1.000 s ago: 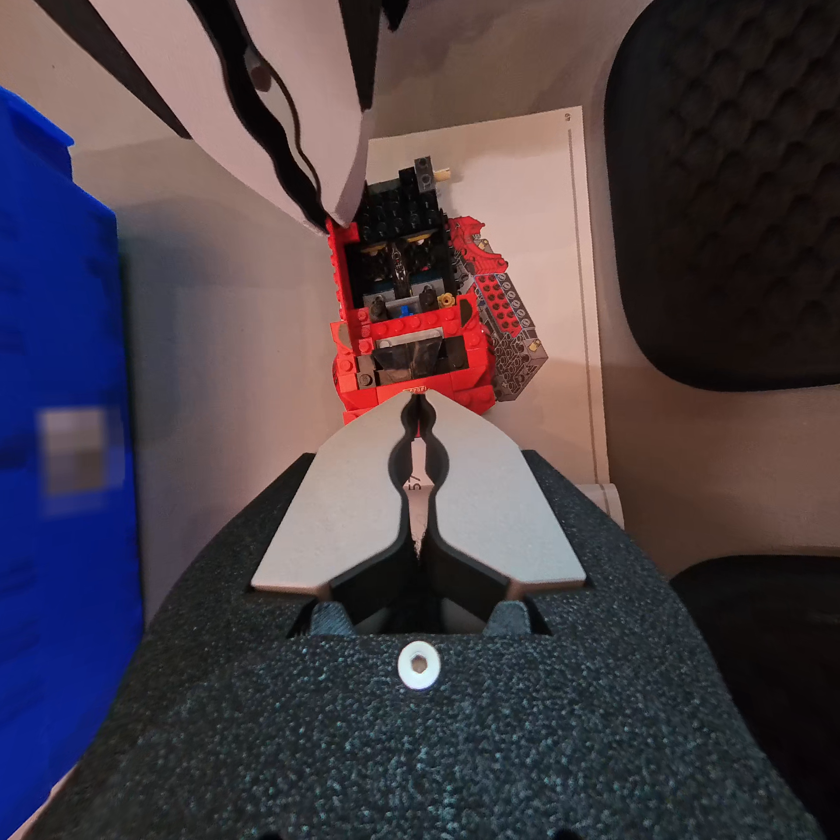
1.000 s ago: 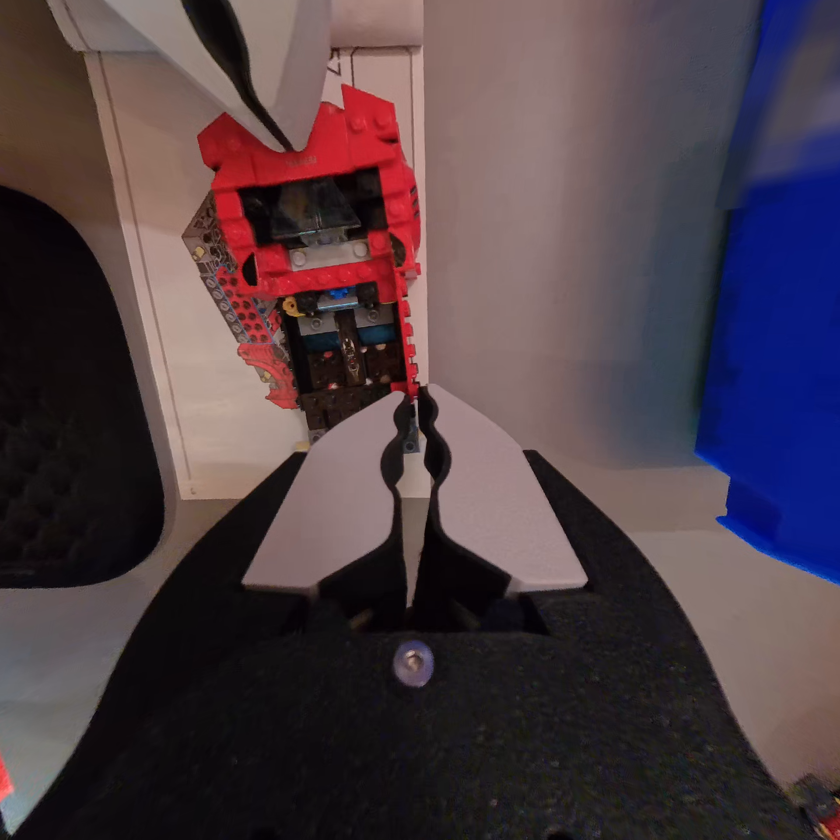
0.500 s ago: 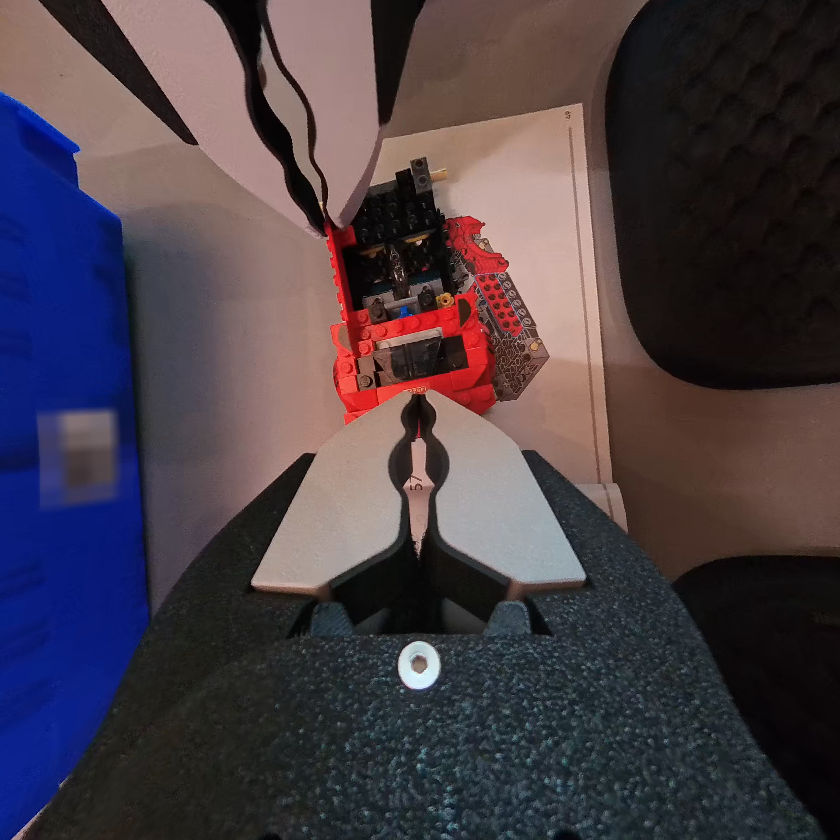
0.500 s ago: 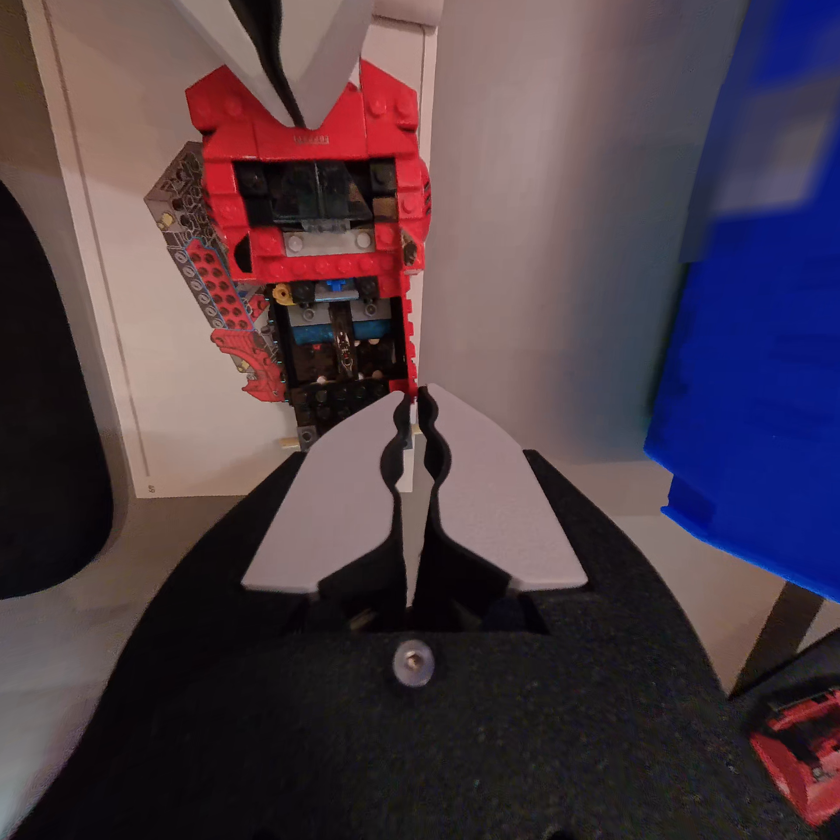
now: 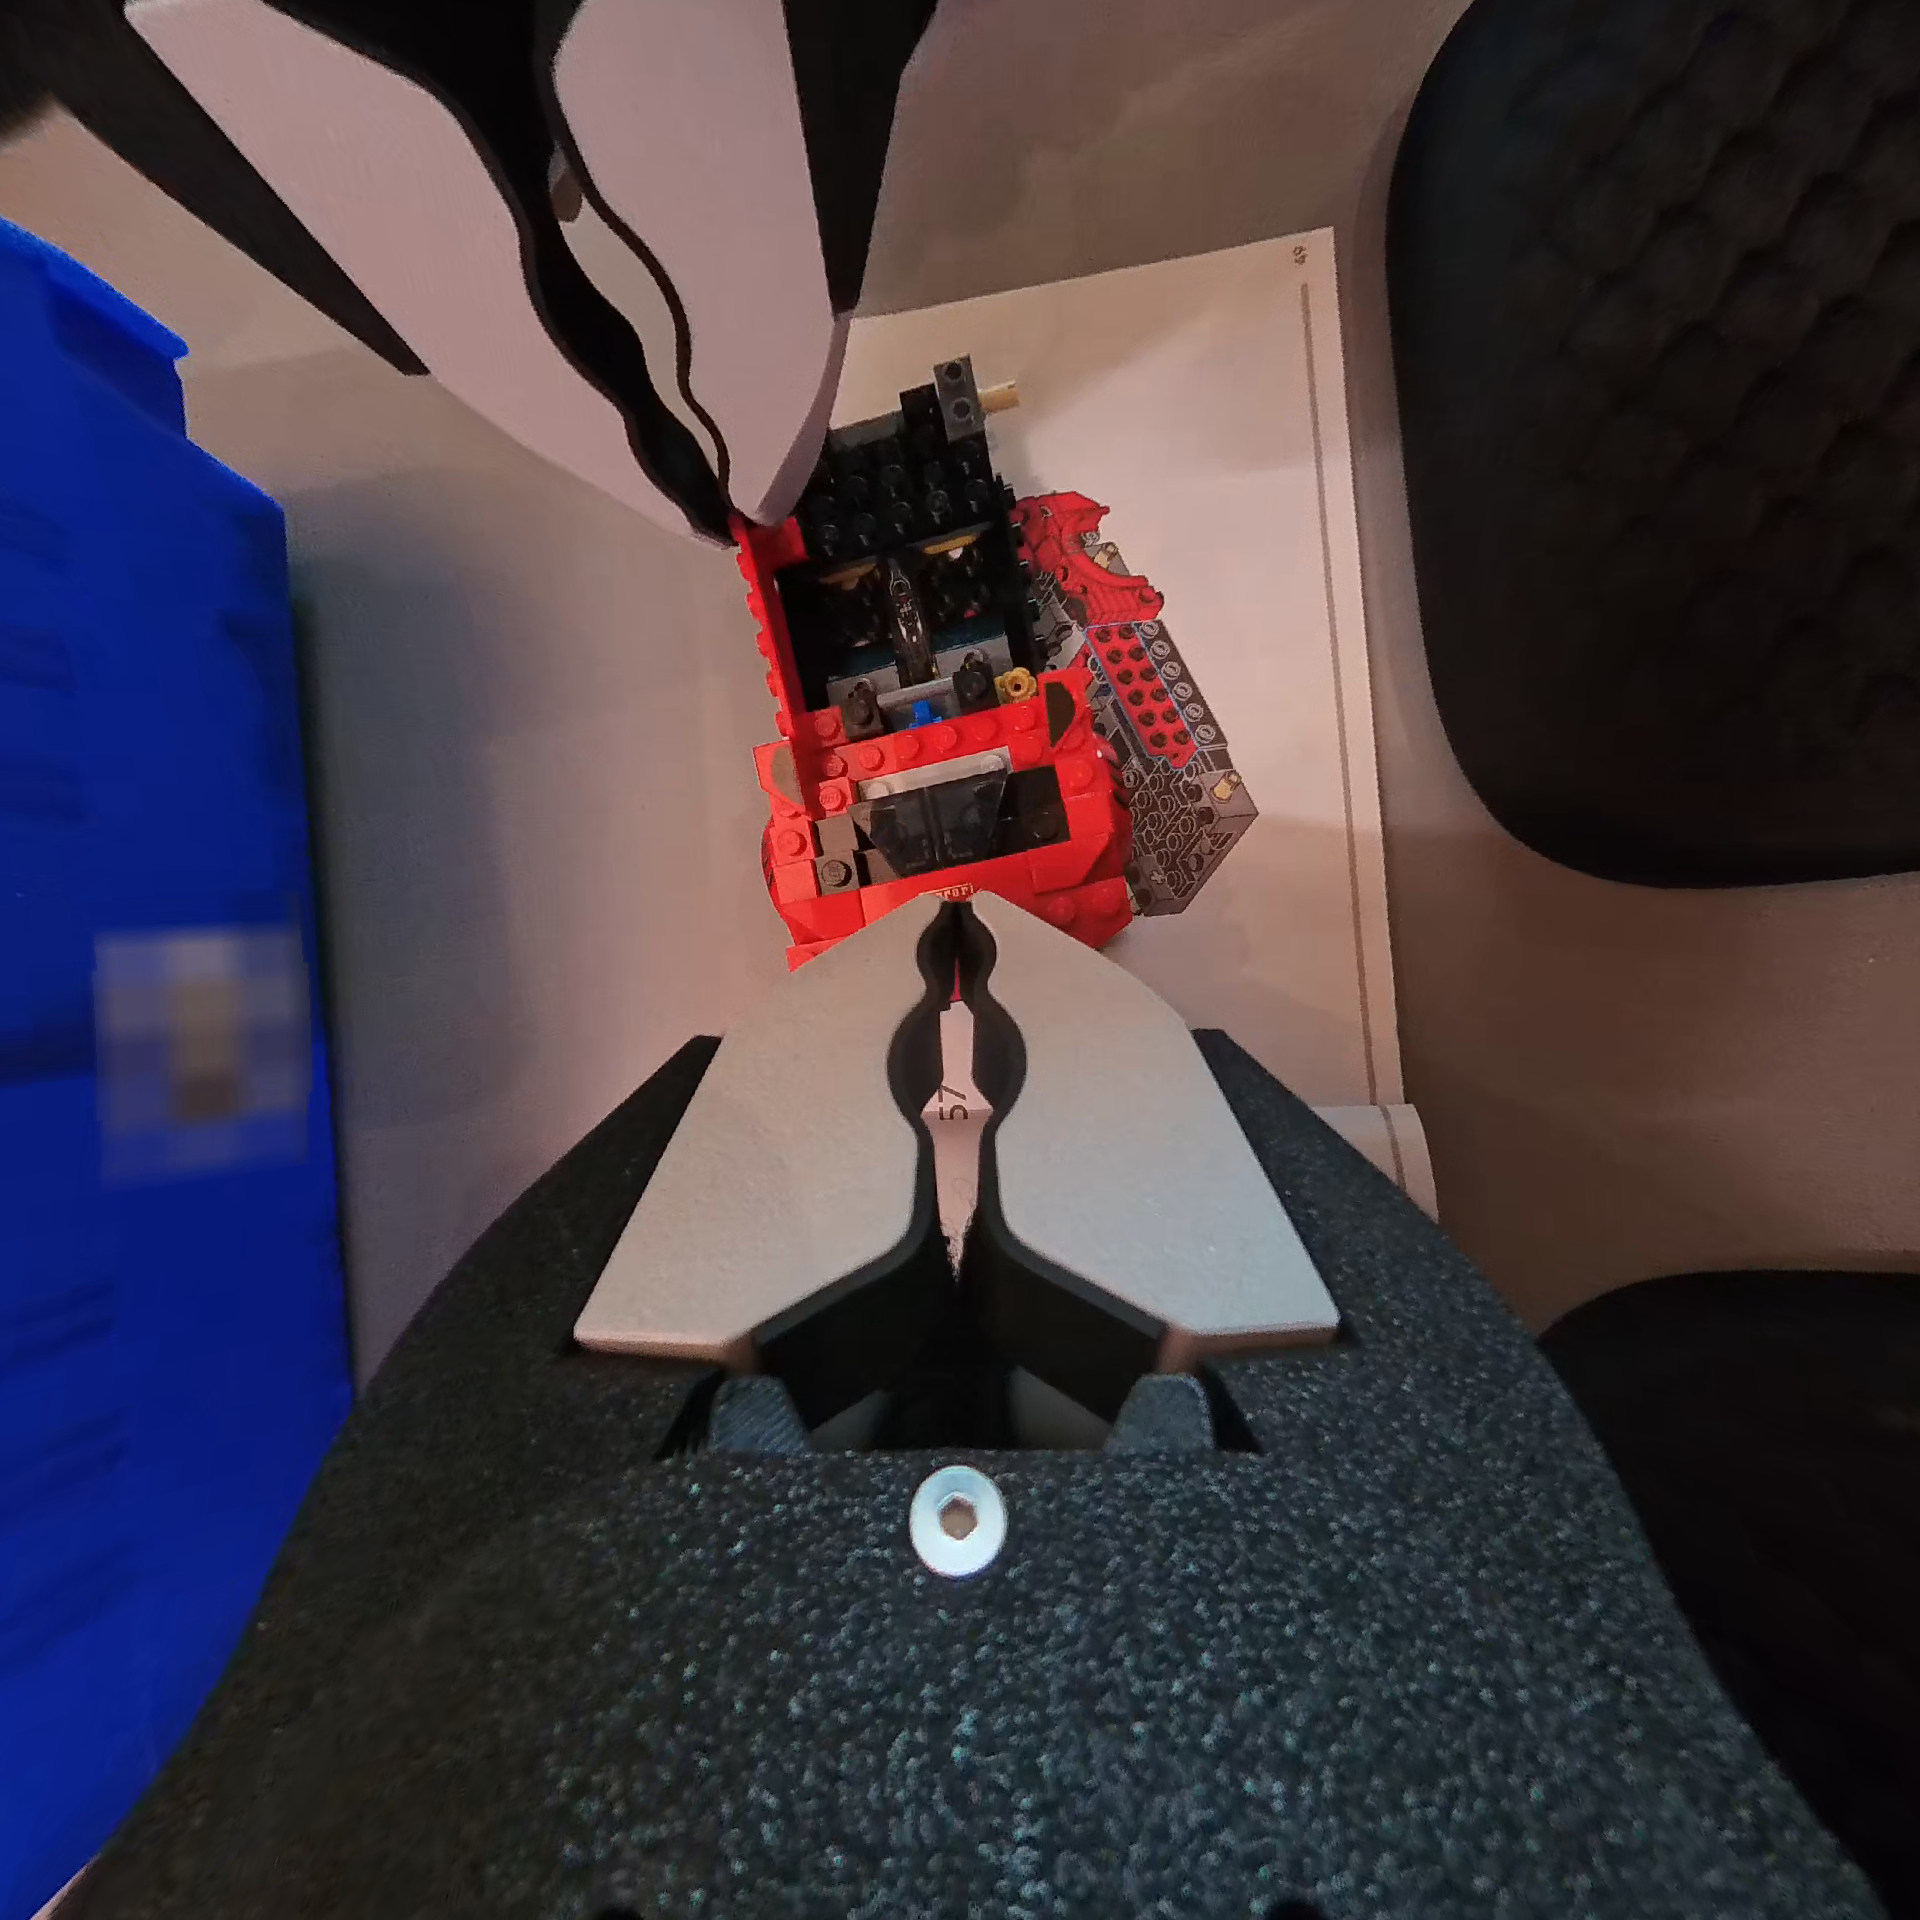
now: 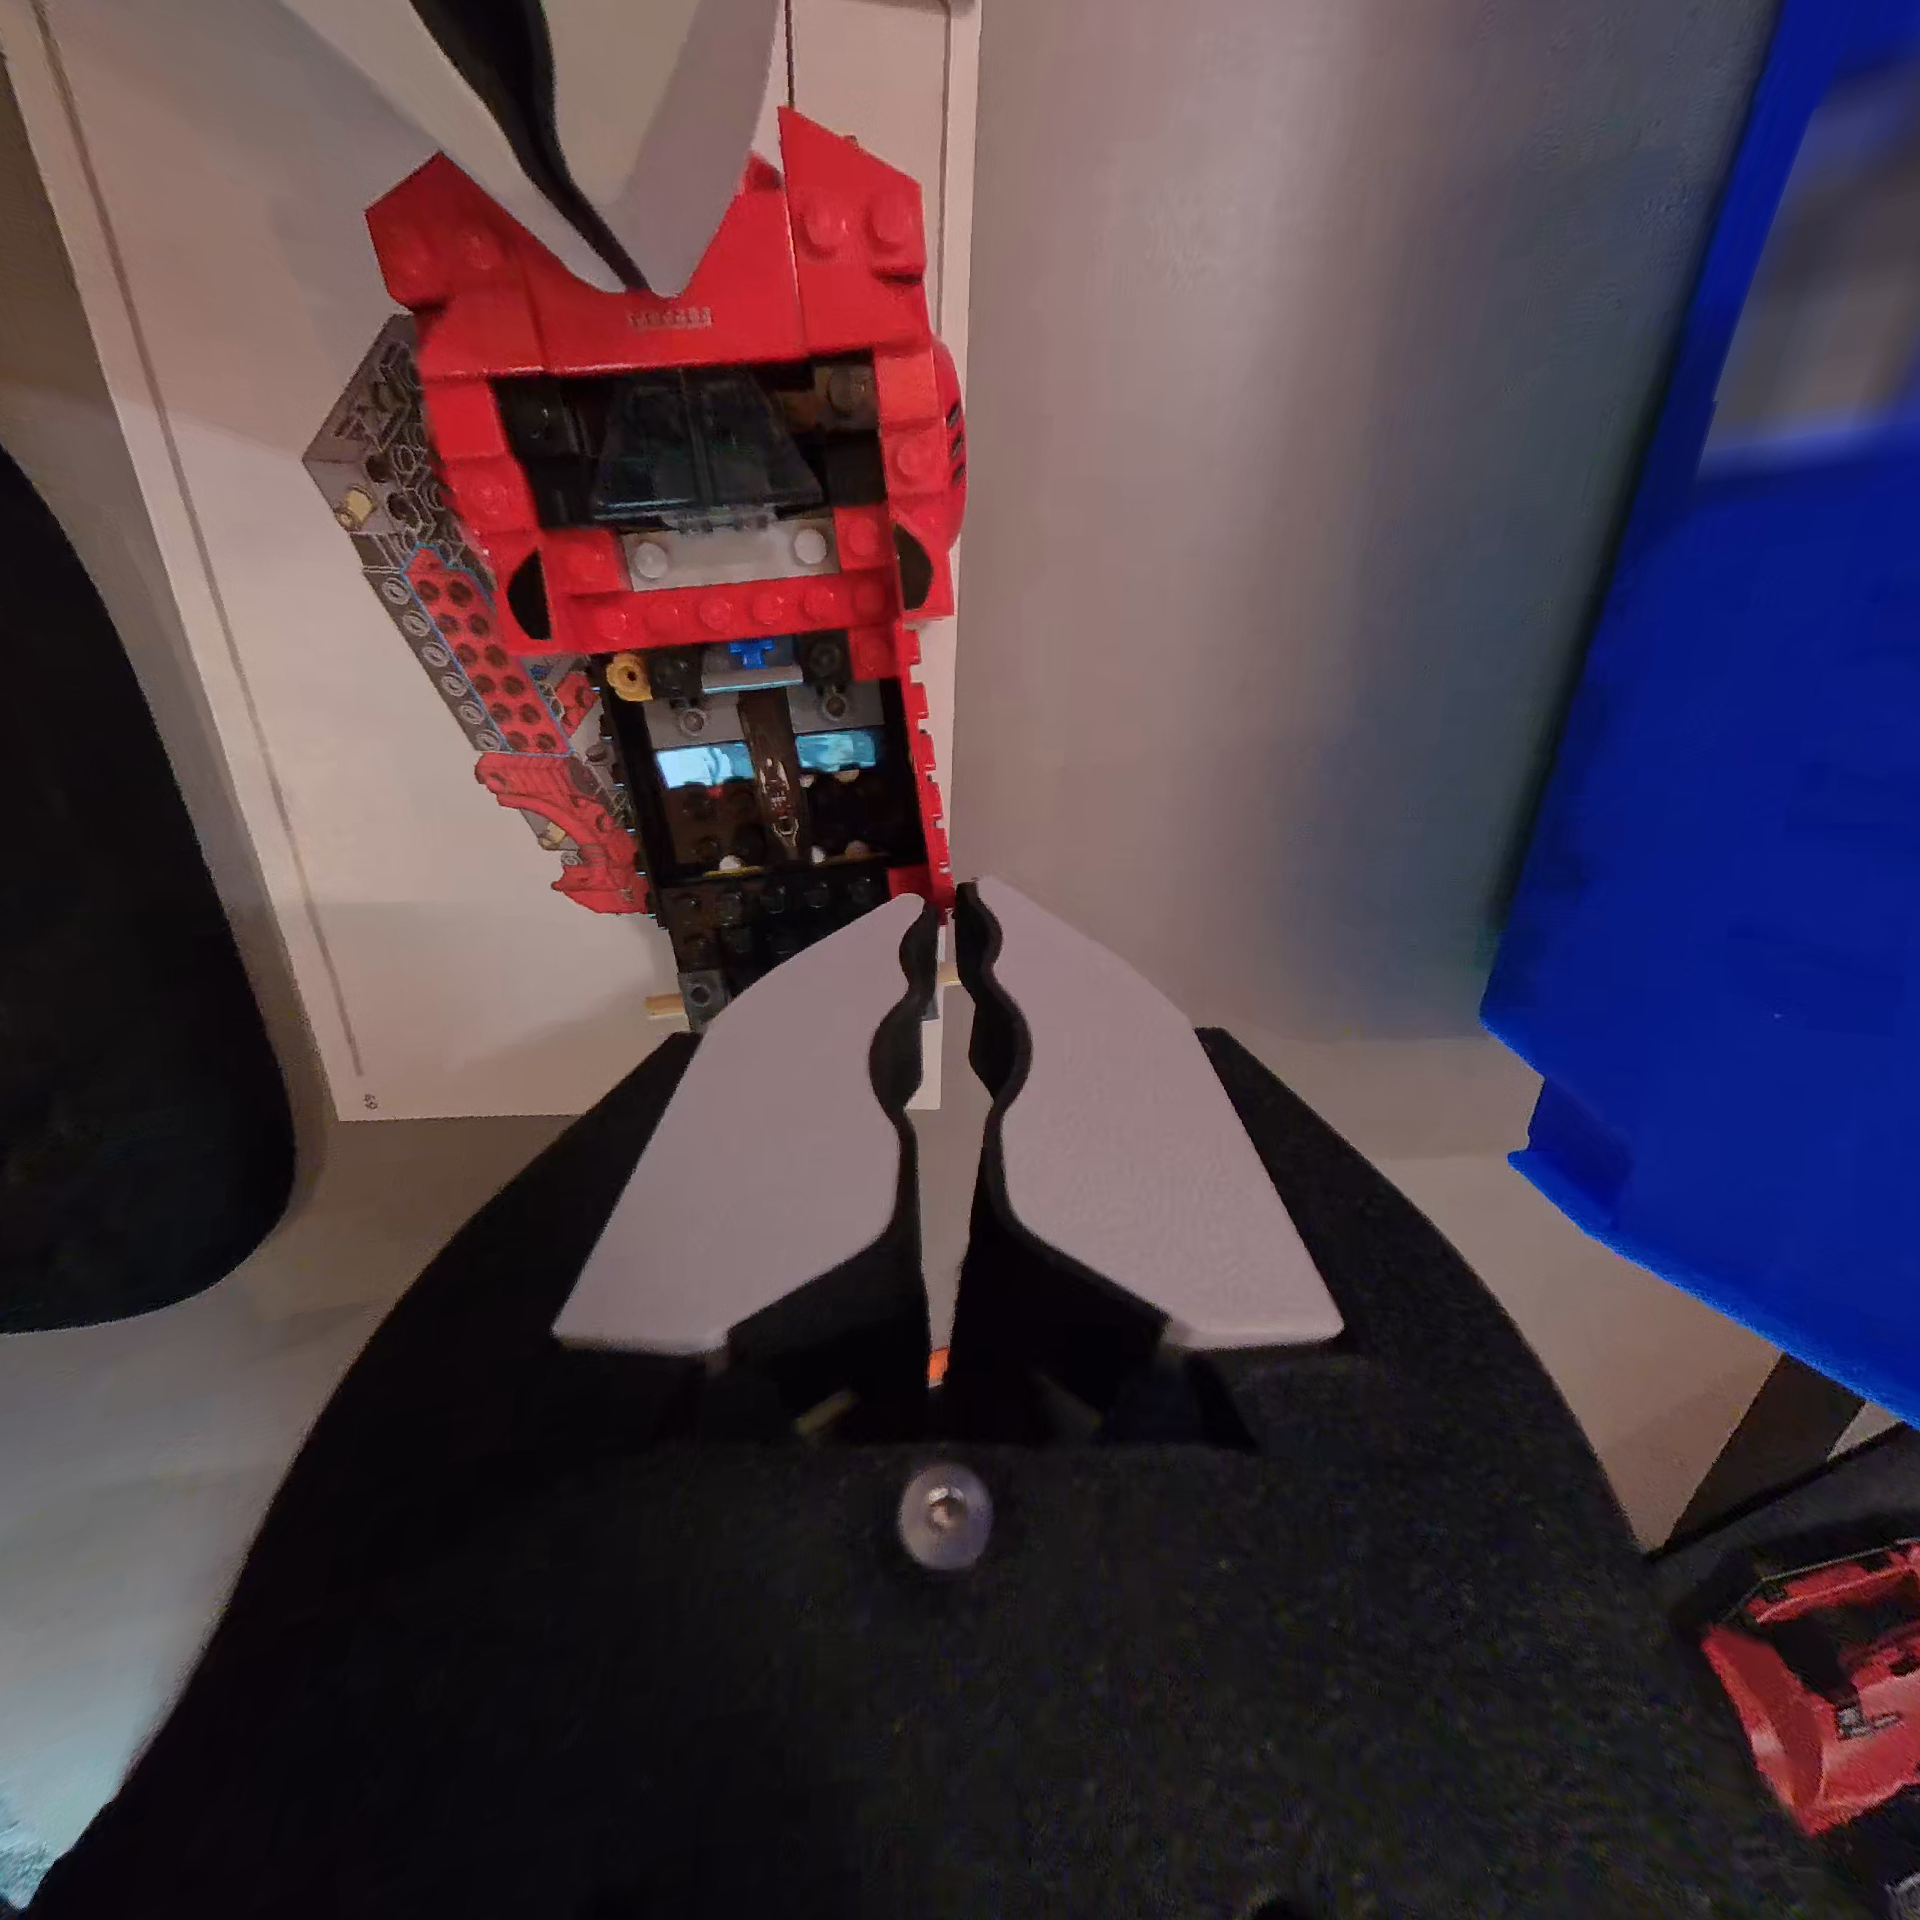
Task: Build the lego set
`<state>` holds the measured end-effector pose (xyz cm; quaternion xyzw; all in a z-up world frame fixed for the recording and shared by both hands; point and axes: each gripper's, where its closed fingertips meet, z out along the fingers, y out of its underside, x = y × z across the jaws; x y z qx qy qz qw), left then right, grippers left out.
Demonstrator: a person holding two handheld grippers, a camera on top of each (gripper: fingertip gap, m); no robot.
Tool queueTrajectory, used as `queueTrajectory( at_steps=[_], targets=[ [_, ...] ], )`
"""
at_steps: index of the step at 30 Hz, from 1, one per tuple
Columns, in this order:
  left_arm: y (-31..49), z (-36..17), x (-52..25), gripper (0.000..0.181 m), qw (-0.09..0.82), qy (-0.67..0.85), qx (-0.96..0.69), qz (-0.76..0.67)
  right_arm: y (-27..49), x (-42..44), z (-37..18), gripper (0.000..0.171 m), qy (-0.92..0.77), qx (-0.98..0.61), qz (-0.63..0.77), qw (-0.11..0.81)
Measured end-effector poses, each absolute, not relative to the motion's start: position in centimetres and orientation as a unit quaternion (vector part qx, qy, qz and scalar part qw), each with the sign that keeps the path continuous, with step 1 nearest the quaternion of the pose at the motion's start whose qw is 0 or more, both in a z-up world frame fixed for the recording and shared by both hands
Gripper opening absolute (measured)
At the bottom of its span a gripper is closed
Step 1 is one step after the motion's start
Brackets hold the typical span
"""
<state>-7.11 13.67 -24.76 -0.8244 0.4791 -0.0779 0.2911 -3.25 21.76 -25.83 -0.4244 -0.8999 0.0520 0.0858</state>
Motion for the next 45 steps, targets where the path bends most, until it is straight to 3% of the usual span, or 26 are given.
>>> queueTrajectory(
  at_steps=[29,38,40,45],
  targets=[
    [13.6,-24.7,-7.1,0.0,0.296,0.48,-0.822,-0.079,21.6,-2.9,-26.2,0.003,-0.886,-0.457,0.027,0.071],
    [13.6,-24.7,-7.1,0.0,0.29,0.483,-0.823,-0.074,21.7,-2.9,-26.1,0.003,-0.874,-0.472,0.042,0.107],
    [13.6,-24.7,-7.1,0.0,0.291,0.483,-0.822,-0.072,21.3,-2.6,-26.2,0.018,-0.87,-0.48,0.076,0.08],
    [13.6,-24.7,-7.1,0.0,0.289,0.484,-0.823,-0.071,21.6,-3.5,-25.2,0.018,-0.872,-0.467,0.118,0.09]
  ],
)
